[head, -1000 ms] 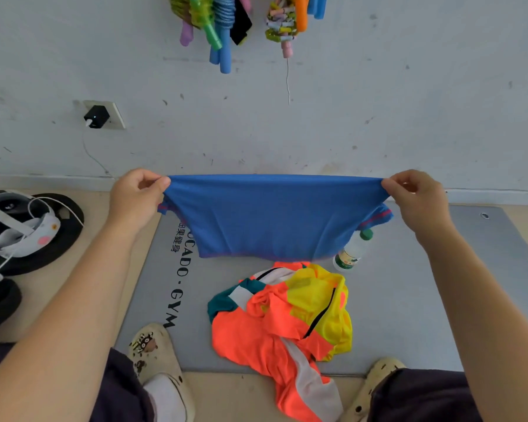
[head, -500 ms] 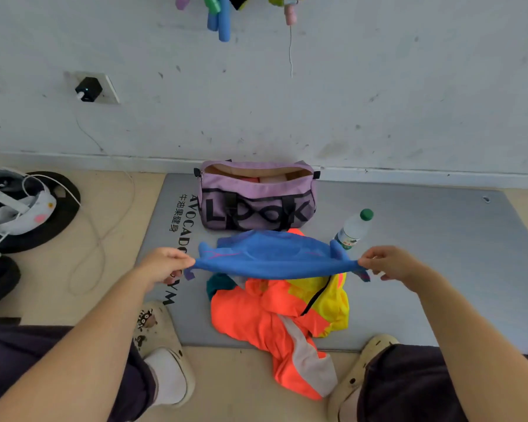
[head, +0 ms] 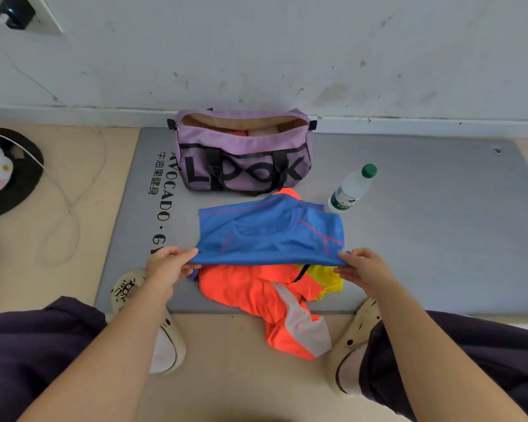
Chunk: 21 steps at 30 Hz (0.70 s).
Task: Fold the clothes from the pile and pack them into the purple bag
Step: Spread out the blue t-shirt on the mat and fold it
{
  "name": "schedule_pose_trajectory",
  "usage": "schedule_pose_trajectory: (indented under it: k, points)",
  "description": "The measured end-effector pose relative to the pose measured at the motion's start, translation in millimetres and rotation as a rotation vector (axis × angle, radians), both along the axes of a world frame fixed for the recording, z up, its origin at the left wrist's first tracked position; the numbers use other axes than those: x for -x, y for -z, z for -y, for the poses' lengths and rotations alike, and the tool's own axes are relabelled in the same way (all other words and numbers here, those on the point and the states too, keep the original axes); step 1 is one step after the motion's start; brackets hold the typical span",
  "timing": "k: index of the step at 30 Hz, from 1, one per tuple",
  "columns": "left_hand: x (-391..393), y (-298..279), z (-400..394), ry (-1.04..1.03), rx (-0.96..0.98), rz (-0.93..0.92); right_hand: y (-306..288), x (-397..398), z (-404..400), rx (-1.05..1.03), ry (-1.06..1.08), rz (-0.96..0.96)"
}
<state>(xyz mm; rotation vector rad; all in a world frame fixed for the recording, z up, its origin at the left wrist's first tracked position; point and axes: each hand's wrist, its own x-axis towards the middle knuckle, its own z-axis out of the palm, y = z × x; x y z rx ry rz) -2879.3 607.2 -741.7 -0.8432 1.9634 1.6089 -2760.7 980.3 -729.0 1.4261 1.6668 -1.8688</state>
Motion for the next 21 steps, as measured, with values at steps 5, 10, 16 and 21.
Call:
schedule_pose_trajectory:
  k: [5,10,16,21]
  points:
    - [-32.1,37.2,17.1,0.203,0.053,0.35,31.2,-29.1,1.5,0.078,-0.154,0.279]
    - [-11.2,58.0,-9.0,0.416,0.342,0.36,45.0,-15.5,-9.0,0.016,-0.262,0.324]
    - [20.5,80.7,-54.6,0.339,0.3,0.142,69.5,29.0,-6.6,-0.249,-0.149,0.1]
    - [13.7,107.1,-85.4,0.282,0.173,0.196,98.0,44.0,17.7,-0.217,-0.221,0.022]
